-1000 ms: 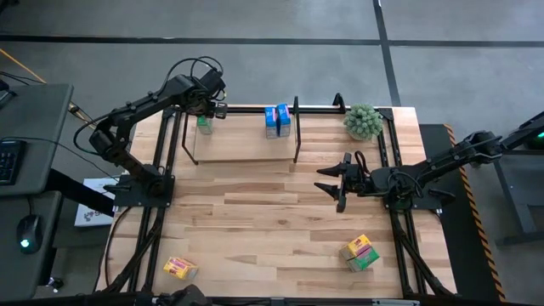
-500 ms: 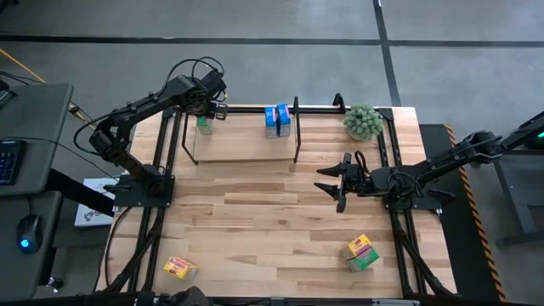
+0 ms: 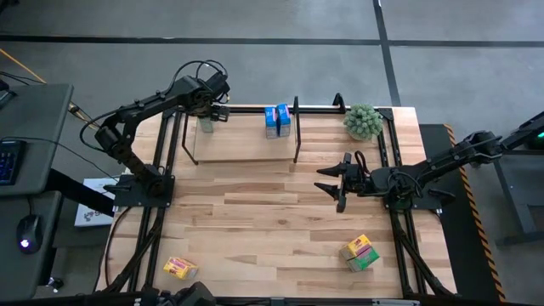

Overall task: Stack cereal on shelf
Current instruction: Put the top green cereal box on the shelf

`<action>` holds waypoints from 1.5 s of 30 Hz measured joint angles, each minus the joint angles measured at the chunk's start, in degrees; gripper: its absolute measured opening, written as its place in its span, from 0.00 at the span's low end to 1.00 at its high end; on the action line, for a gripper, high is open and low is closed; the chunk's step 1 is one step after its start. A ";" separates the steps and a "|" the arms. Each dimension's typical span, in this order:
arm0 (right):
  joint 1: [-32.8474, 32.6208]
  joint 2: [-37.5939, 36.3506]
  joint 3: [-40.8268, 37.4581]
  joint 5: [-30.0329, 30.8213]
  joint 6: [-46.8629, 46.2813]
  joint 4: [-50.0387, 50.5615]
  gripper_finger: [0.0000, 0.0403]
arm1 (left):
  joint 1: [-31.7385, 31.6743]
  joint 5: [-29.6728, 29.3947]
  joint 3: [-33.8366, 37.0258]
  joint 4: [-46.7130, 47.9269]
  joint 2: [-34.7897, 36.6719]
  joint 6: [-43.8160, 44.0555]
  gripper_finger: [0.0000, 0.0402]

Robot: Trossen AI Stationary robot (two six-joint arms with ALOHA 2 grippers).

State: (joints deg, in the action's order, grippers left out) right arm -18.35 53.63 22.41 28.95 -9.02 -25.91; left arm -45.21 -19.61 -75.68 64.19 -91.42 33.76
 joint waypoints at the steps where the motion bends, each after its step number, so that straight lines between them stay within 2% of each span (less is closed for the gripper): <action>1: -0.02 0.00 0.00 0.00 0.00 0.00 0.50 | -0.04 -0.14 0.00 -0.36 -0.20 -0.56 0.53; 12: -0.02 0.00 0.00 0.02 0.02 0.02 0.50 | -0.22 0.67 -0.02 -1.48 0.37 -2.41 0.53; 21: -0.01 0.00 0.00 0.02 0.02 0.02 0.50 | -0.22 1.46 -0.02 -1.04 0.35 -0.71 0.52; 33: -0.02 0.00 0.00 0.02 0.02 0.02 0.50 | -0.20 2.66 -0.11 3.17 0.39 -0.36 0.35; 45: -0.02 0.00 0.00 0.02 0.03 0.02 0.50 | -0.11 2.55 -0.11 3.59 0.42 -1.01 0.42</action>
State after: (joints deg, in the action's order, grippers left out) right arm -18.37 53.63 22.41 28.97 -8.99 -25.89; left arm -45.32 -17.06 -75.79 67.78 -91.00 32.75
